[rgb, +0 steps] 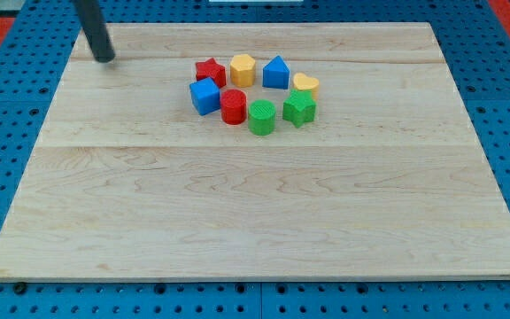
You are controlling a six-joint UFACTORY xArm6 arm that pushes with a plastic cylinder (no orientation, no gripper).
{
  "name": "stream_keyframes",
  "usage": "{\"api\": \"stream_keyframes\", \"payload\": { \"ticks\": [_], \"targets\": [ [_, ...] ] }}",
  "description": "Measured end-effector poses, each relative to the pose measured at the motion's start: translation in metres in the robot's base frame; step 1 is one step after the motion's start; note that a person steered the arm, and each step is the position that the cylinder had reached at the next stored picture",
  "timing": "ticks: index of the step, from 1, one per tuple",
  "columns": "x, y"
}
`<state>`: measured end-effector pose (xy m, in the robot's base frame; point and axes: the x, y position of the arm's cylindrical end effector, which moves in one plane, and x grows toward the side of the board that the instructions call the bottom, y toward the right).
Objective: Separate the blue cube and push it towards the bottom center of the board
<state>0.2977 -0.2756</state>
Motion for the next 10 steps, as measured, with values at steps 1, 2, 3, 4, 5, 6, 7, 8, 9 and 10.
{"api": "stream_keyframes", "payload": {
  "ticks": [1, 2, 3, 4, 5, 6, 7, 8, 9, 10],
  "targets": [
    [-0.016, -0.018],
    [-0.036, -0.019],
    [0.005, 0.050],
    [0.012, 0.115],
    [0.033, 0.169],
    [0.110, 0.208],
    [0.111, 0.240],
    [0.127, 0.309],
    [0.143, 0.336],
    [0.212, 0.404]
  ]
}}
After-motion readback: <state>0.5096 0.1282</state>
